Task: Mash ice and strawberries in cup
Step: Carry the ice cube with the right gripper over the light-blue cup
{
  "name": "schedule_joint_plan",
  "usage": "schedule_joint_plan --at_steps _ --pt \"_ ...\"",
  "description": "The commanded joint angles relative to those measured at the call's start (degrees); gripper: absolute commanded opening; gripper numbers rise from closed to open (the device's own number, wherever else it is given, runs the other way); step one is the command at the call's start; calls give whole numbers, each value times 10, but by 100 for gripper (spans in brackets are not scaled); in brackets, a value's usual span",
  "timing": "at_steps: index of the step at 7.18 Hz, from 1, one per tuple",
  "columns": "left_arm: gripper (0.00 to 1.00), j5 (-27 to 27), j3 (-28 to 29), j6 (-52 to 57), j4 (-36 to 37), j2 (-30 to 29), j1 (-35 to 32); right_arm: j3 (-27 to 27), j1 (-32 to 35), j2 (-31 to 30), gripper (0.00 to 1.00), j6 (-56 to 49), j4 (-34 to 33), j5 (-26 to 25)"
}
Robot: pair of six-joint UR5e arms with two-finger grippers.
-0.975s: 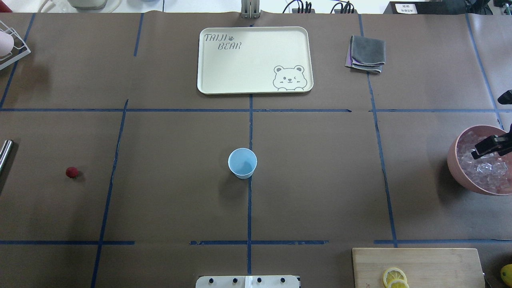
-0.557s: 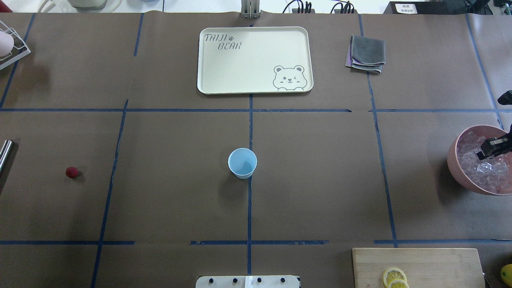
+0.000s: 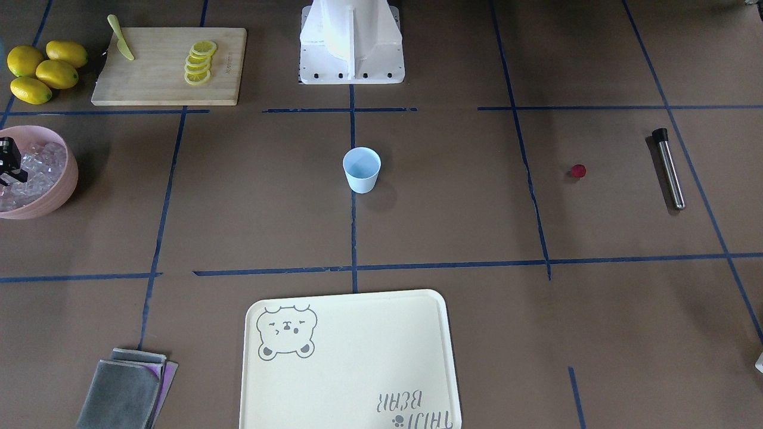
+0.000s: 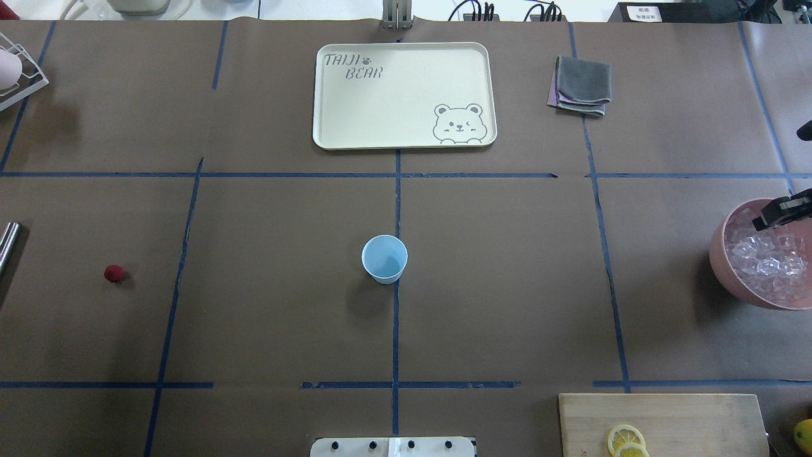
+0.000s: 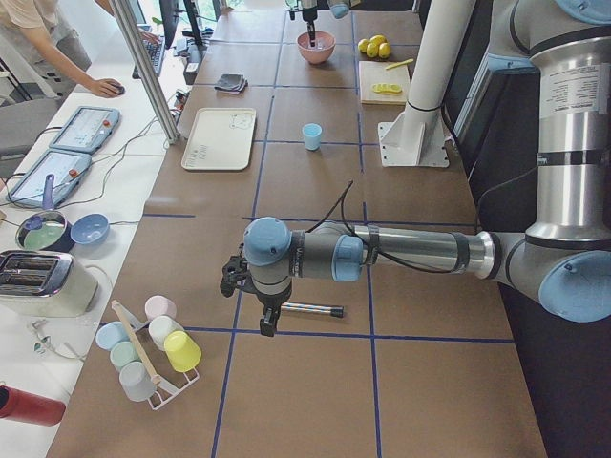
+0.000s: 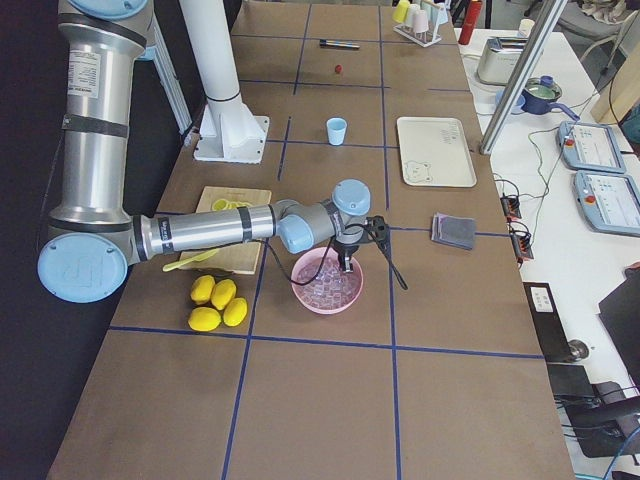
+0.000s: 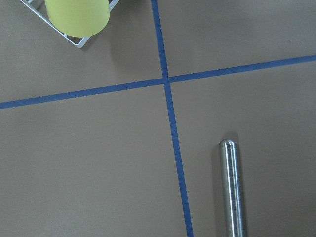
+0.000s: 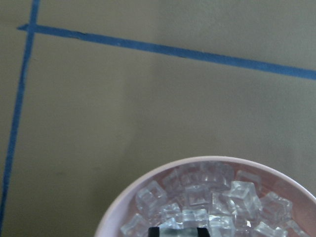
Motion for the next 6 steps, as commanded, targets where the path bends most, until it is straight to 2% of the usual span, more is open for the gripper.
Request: schedule_joint_plan --at_steps 1,2,3,4,6 --pt "100 -1 -1 3 -3 1 0 53 -19 61 1 175 -1 3" --pt "100 -1 -1 1 -18 2 0 63 -73 121 1 319 -2 -3" --pt "100 0 0 1 -26 2 0 64 -127 177 2 435 -2 -31" --pt "100 -1 -1 2 -27 2 0 62 -195 229 2 528 -2 -84" --pt "100 -1 0 2 -34 2 0 42 -344 308 2 659 -10 -234"
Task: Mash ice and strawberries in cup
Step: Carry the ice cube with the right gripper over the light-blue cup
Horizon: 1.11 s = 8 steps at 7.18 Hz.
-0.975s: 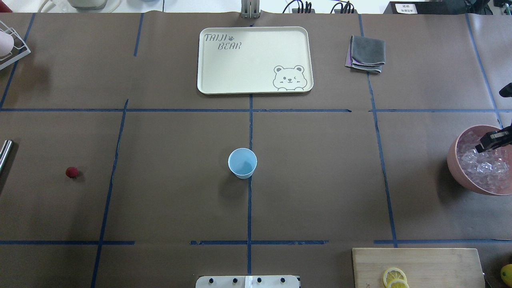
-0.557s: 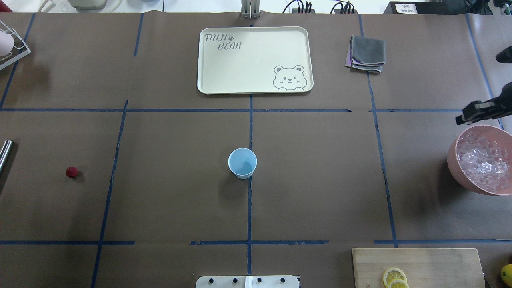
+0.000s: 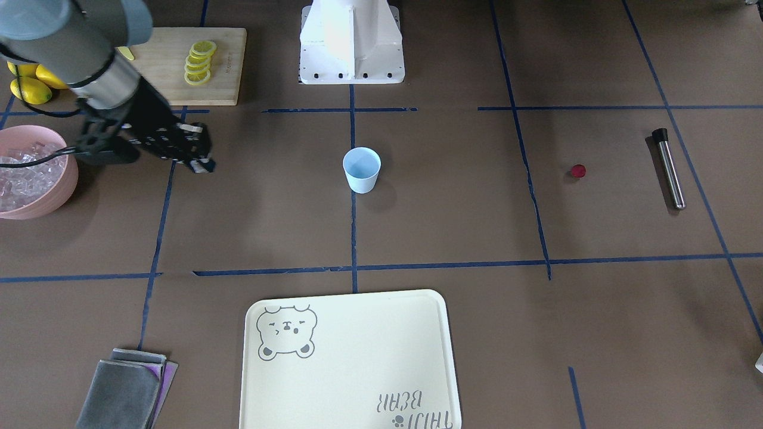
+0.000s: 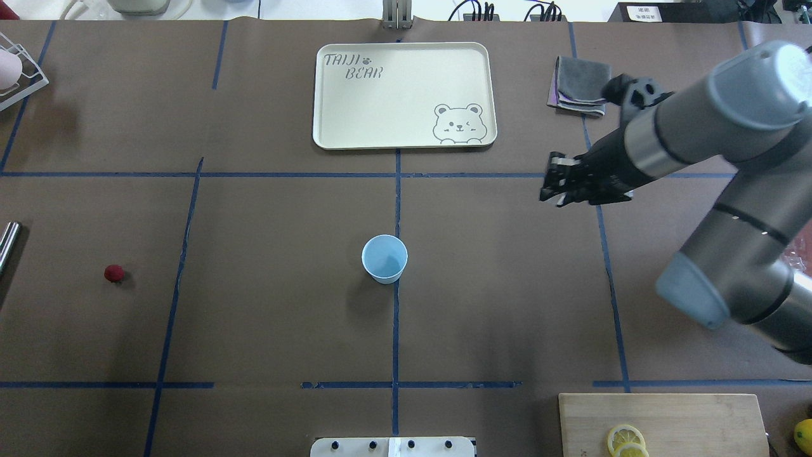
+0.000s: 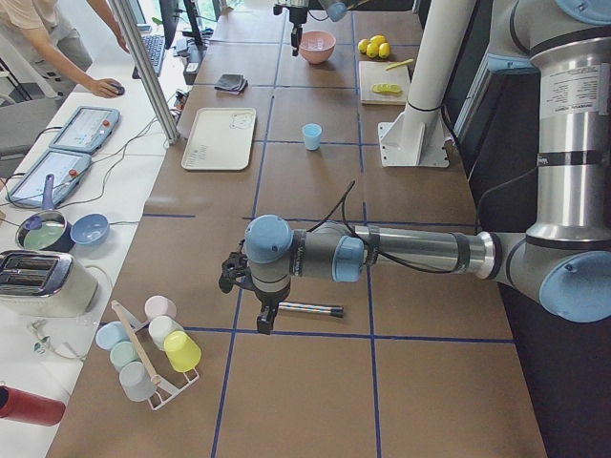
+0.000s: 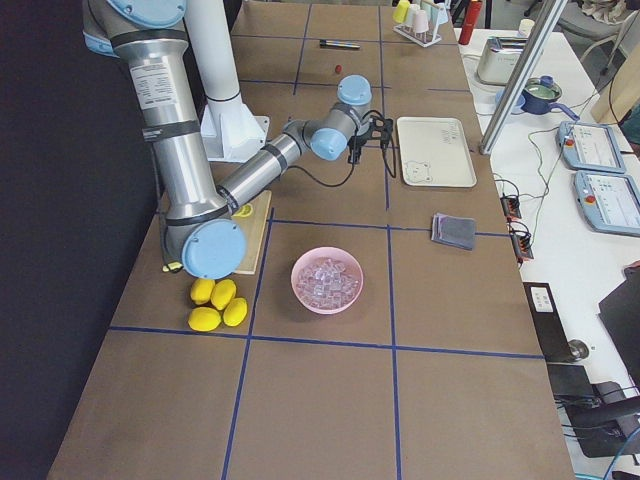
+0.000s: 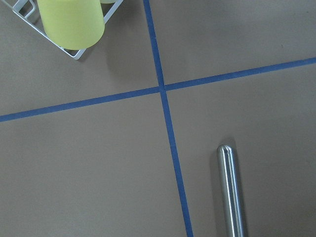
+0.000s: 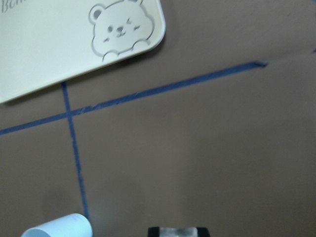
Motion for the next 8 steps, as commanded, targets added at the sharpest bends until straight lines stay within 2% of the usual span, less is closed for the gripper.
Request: schedule_joint_plan --at_steps 1,3,4,6,7,8 --pt "100 0 7 0 -7 -2 1 -37 -126 91 2 115 -5 -130" --pt "100 0 1 0 -6 -1 0 -105 -157 160 2 139 -4 -181" --pt "100 -1 -3 0 -7 0 0 -128 -157 174 2 139 1 -181" --pt "100 -21 -7 -1 -7 1 0 -135 -157 186 2 140 3 -183" --pt "100 -33 -7 -1 -7 1 0 -136 -159 186 6 144 1 -183" --pt "100 -34 -7 -1 -7 1 0 -136 -160 188 32 145 1 -184"
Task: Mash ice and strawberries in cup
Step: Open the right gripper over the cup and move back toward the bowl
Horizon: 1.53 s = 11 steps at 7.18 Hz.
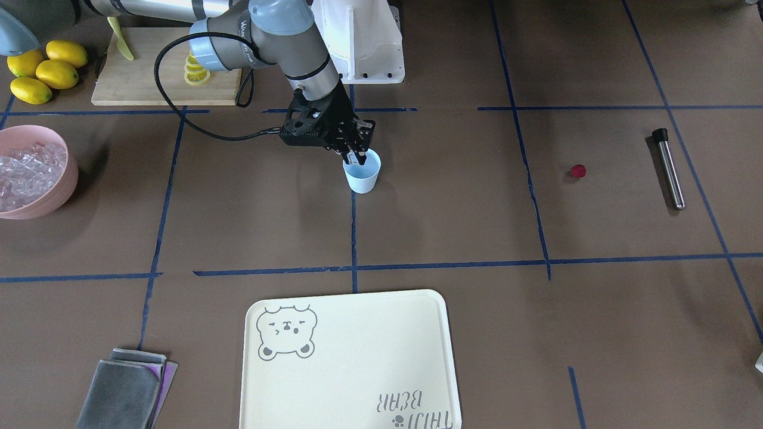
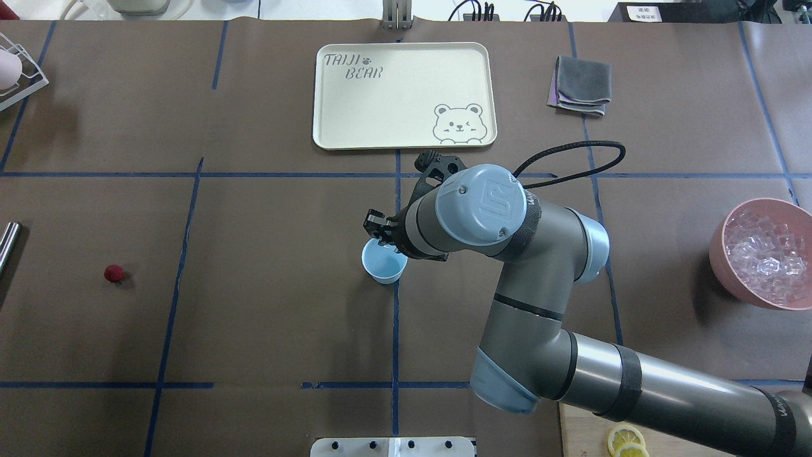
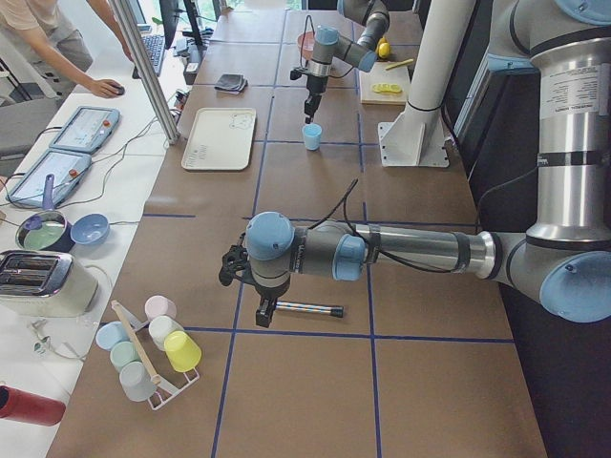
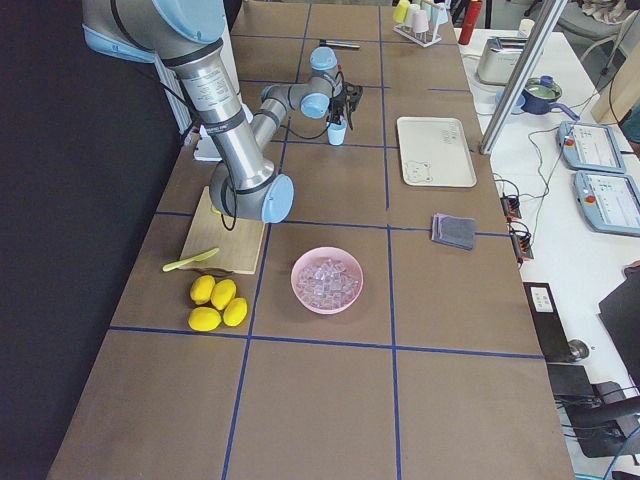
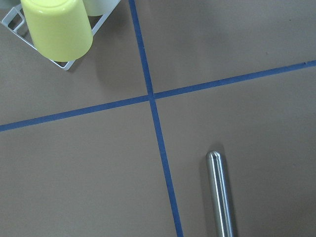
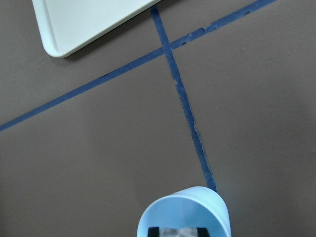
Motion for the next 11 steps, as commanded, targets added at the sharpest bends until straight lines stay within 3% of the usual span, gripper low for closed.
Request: schedule_joint_plan --at_steps 1,3,5,7,11 --pt "100 -6 -8 -2 1 0 0 -1 -1 3 99 7 -3 -12" --pt "100 -6 -57 -3 3 40 0 -1 -1 4 100 10 -1 -24" --pt "100 -6 -56 -3 4 43 0 15 19 -8 100 2 -2 -6" --pt "100 -6 -51 -3 3 45 0 107 116 -134 100 -73 -2 121" --pt "100 -6 -48 -3 3 50 0 170 271 -392 99 -323 5 235"
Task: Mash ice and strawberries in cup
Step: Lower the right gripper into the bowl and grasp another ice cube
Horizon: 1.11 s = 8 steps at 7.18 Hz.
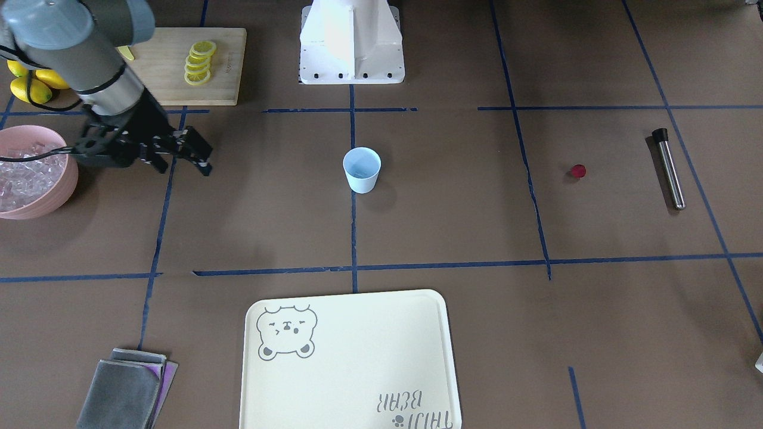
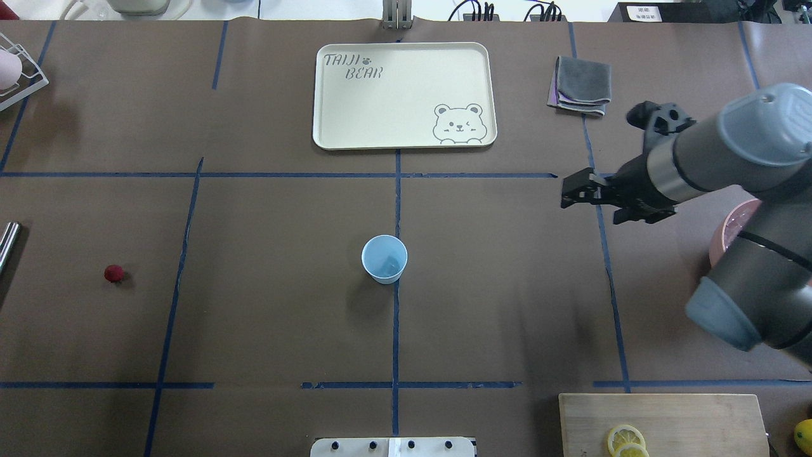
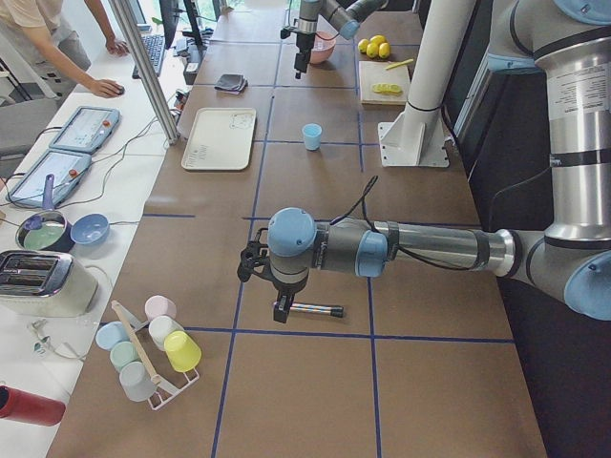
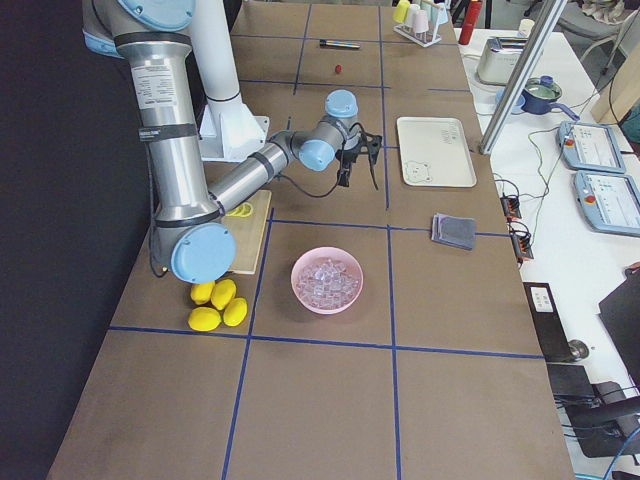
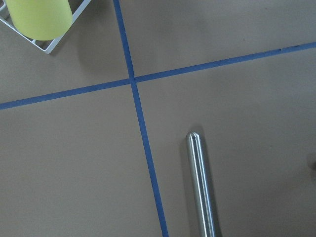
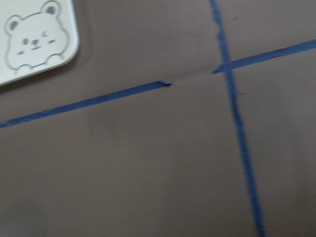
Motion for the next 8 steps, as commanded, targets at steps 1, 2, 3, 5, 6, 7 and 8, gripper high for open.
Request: schedule_joint_plan --at_steps 1,2,3,5,6,7,8 --pt "100 0 -2 0 -1 1 0 25 70 -123 99 -86 1 54" --pt "100 0 0 0 -1 1 0 45 88 -161 99 -90 1 57" --pt "100 0 0 0 -1 1 0 60 102 -208 99 -92 1 57" --pt "100 -1 -2 0 -1 1 -1 45 103 -240 97 -97 1 54" --pt "100 0 0 0 -1 1 0 30 102 -240 93 -95 1 55" --pt "100 0 1 0 -1 1 0 18 101 -238 88 -97 1 53" --pt "100 0 0 0 -1 1 0 13 101 -236 97 -92 1 43"
